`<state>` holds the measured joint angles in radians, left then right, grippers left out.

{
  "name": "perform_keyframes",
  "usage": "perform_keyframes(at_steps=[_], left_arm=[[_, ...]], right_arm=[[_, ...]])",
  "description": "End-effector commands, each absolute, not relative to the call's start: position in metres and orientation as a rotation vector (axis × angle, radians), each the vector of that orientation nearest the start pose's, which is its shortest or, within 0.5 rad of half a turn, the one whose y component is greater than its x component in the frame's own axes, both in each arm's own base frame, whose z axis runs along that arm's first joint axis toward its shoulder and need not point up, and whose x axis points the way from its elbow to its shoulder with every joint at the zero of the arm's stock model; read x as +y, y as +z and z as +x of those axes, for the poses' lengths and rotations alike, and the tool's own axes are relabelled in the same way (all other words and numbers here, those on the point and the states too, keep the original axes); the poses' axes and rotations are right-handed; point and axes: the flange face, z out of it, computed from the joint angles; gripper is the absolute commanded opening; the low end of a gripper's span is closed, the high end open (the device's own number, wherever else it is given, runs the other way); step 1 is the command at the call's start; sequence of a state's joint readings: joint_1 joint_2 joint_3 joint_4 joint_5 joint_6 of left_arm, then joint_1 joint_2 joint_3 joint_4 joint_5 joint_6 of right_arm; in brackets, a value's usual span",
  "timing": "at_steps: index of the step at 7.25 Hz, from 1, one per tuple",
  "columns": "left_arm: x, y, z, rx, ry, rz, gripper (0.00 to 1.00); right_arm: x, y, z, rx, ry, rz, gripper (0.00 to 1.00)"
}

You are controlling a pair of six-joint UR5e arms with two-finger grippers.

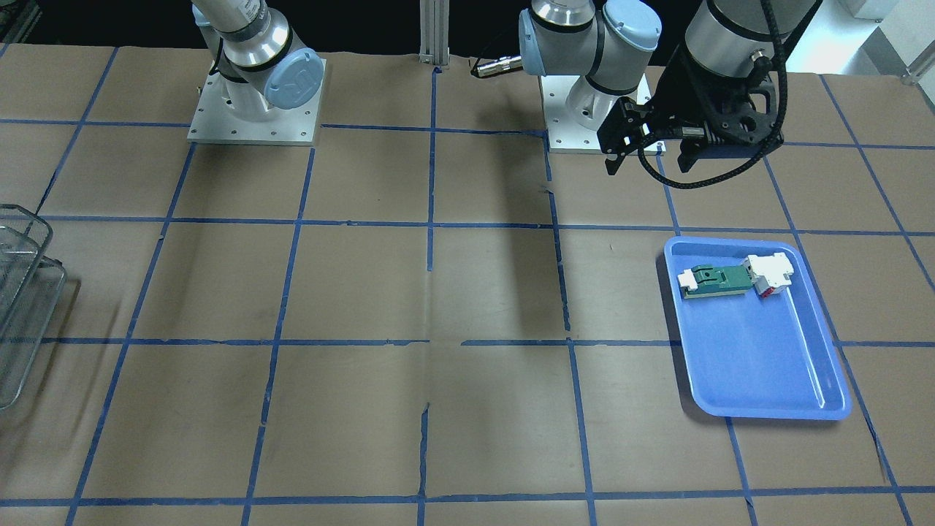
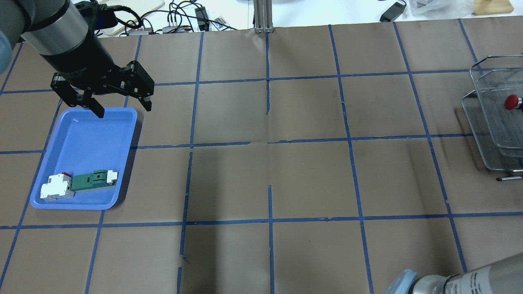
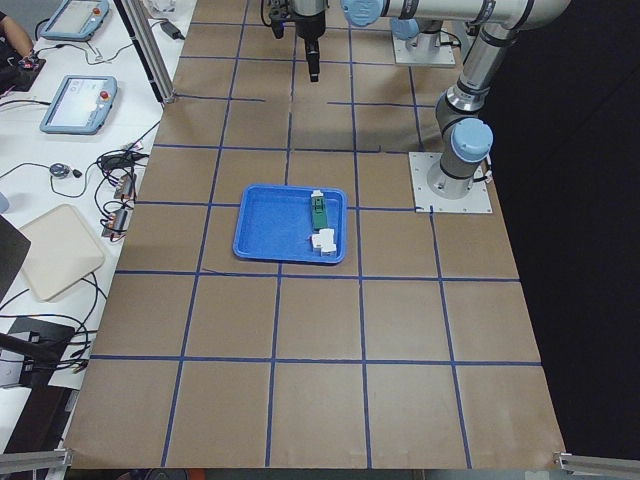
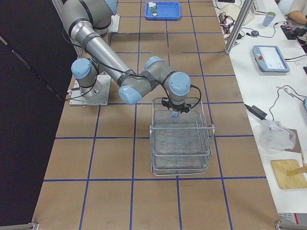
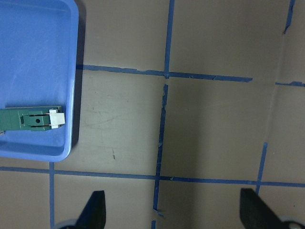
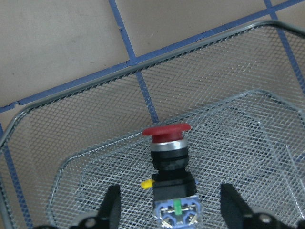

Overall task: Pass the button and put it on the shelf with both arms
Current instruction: 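Open the right gripper to release the button in the basket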

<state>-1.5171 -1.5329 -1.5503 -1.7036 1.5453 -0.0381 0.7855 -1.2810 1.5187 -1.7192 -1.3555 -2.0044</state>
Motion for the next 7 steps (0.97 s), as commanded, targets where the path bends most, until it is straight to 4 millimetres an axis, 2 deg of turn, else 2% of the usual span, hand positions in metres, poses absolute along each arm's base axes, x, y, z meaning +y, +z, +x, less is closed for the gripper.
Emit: perform_keyframes(at_steps=[1, 2, 3, 4, 5, 6, 7], left_arm=[[-0.472, 0.491, -0.111, 3.157, 0.184, -0.143, 1.0], [-0.472, 0.499, -0.111, 3.158, 0.143, -0.147, 1.0], [-0.471, 0.505, -0.111, 3.159, 0.129, -0.147, 1.0], [-0.471, 0.498, -0.111, 3.159, 0.136, -0.145, 1.0], [-0.474, 0.489, -0.111, 3.158, 0.167, -0.145, 1.0], [-0.47, 0.498, -0.111, 3.159, 0.138, -0.147, 1.0], [-0.469, 0.499, -0.111, 3.159, 0.133, -0.147, 1.0]], right_arm=[[-0.529, 0.405, -0.262, 2.521, -0.295, -1.605, 1.0], [-0.527, 0.436, -0.209, 2.566, -0.267, -1.497, 1.0], [-0.527, 0.467, -0.139, 2.622, -0.261, -1.415, 1.0], [-0.533, 0.485, -0.059, 2.663, -0.246, -1.361, 1.0], [-0.532, 0.497, 0.018, 2.684, -0.239, -1.318, 1.0], [-0.522, 0.505, 0.082, 2.712, -0.222, -1.233, 1.0], [-0.511, 0.508, 0.134, 2.756, -0.204, -1.086, 1.0]])
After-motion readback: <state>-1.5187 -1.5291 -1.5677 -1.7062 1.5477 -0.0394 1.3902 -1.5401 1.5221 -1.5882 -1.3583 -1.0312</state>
